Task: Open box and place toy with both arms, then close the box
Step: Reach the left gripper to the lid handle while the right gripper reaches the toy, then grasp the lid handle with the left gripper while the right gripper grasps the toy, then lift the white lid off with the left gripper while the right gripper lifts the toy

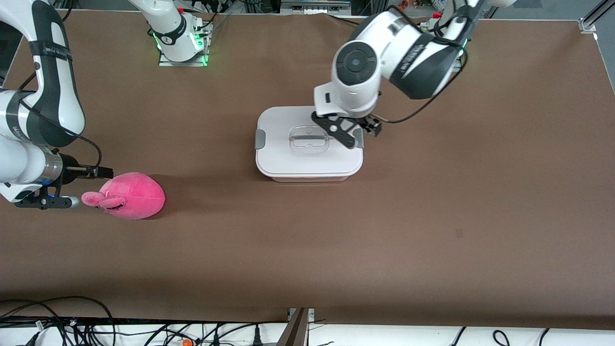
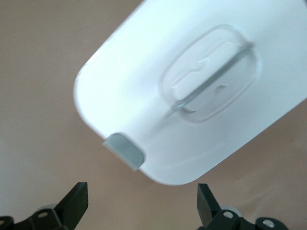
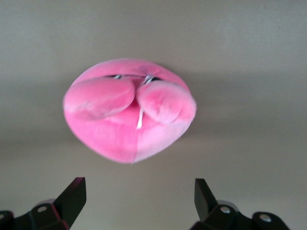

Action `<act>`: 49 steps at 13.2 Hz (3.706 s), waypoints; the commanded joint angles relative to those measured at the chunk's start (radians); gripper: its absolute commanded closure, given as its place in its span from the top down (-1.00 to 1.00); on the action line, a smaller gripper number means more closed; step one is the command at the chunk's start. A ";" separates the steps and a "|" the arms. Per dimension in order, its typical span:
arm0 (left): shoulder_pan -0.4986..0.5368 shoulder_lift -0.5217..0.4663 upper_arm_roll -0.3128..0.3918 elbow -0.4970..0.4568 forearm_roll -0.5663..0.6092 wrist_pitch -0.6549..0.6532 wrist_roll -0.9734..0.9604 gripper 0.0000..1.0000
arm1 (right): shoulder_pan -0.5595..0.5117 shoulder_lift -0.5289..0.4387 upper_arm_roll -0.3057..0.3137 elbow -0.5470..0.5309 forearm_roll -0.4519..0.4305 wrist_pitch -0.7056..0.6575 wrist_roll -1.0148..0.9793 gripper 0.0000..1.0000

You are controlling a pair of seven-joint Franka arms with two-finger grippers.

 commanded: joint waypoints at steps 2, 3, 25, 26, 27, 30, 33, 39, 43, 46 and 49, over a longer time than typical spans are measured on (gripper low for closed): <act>-0.070 0.048 0.014 0.023 0.033 0.103 0.170 1.00 | -0.012 -0.011 0.007 -0.047 0.025 0.068 0.078 1.00; -0.070 0.052 0.014 0.022 0.040 0.134 0.262 1.00 | -0.009 -0.011 0.007 -0.044 0.025 0.079 0.081 1.00; -0.148 0.143 0.013 0.022 0.134 0.289 0.514 -1.00 | 0.028 0.082 0.033 -0.064 0.019 0.266 0.049 -0.70; -0.148 0.137 0.011 0.022 0.132 0.270 0.514 -1.00 | 0.033 0.082 0.033 -0.059 0.018 0.265 0.027 -0.76; -0.148 0.123 0.006 0.022 0.134 0.248 0.514 -1.00 | 0.033 0.082 0.033 -0.056 0.018 0.266 0.003 -0.86; -0.148 0.089 0.005 0.023 0.132 0.188 0.514 -1.00 | 0.033 0.072 0.033 -0.045 0.016 0.257 -0.116 -1.00; -0.139 0.049 0.006 0.028 0.122 0.130 0.517 -1.00 | 0.034 0.067 0.036 0.052 0.018 0.126 -0.314 -1.00; 0.065 -0.020 0.008 0.030 0.050 0.012 0.517 -1.00 | 0.042 -0.002 0.191 0.185 0.022 -0.070 -0.580 -1.00; 0.267 -0.031 0.008 0.026 0.048 -0.054 0.539 -1.00 | 0.042 -0.059 0.353 0.185 0.006 -0.100 -0.580 -1.00; 0.447 -0.031 0.013 0.026 0.048 -0.096 0.666 -1.00 | 0.053 -0.071 0.482 0.186 -0.050 -0.130 -0.574 -1.00; 0.597 -0.029 0.014 0.025 0.048 -0.106 0.698 -1.00 | 0.172 -0.073 0.529 0.186 -0.148 -0.156 -0.461 -1.00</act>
